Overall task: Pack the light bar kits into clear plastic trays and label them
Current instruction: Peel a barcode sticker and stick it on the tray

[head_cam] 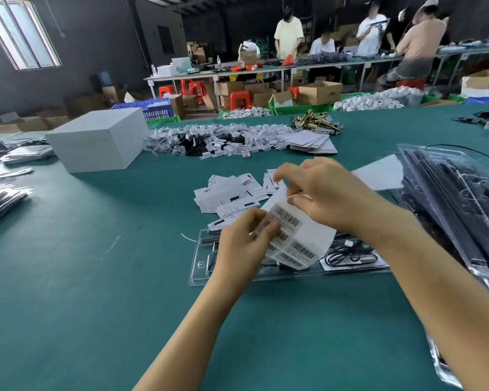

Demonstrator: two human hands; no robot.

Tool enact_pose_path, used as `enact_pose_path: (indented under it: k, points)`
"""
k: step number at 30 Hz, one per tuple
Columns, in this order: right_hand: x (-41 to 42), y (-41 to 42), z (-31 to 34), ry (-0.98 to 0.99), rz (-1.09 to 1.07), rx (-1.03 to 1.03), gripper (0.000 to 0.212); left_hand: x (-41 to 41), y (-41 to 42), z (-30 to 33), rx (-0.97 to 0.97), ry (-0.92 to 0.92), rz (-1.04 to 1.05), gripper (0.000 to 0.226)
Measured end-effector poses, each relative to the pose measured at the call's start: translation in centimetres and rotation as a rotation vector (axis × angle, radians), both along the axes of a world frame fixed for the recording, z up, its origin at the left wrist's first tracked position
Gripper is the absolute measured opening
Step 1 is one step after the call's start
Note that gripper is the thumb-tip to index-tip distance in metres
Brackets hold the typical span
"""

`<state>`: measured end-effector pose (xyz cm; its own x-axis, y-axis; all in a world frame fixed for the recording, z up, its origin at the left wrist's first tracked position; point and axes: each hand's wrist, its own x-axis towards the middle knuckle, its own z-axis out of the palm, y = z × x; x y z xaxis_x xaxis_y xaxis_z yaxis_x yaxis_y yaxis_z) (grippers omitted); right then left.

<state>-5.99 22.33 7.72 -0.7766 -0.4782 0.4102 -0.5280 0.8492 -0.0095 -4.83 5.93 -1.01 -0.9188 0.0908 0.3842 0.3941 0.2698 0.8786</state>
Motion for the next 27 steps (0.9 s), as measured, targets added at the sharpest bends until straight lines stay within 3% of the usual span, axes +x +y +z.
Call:
enact_pose_path:
  k: [3,5,7,12,18,27]
  points:
    - [0.8,-0.2,-2.5,0.502,-0.069,-0.145,0.02,0.6,0.7,-0.1,0.274,-0.209,0.015,0.007]
    - [1.8,-0.5,-4.9,0.645,-0.006,-0.34,0.011,0.8,1.2,-0.5,0.45,-0.366,0.012,0.013]
    - [2.3,-0.7,-7.0,0.559,0.05,-0.474,0.007,0.7,1.4,-0.9,0.533,-0.443,0.014,0.016]
    - [1.8,0.0,-10.2,0.229,-0.01,-0.486,0.021,0.4,1.5,-1.2,0.477,-0.415,-0.041,0.018]
    - [1.6,-0.2,-10.6,0.197,0.003,-0.519,0.019,0.6,1.9,-1.8,0.265,-0.26,-0.085,0.029]
    - [2.1,-0.6,-10.3,0.108,0.003,-0.619,0.01,0.6,1.9,-2.3,0.229,-0.135,0.027,0.02]
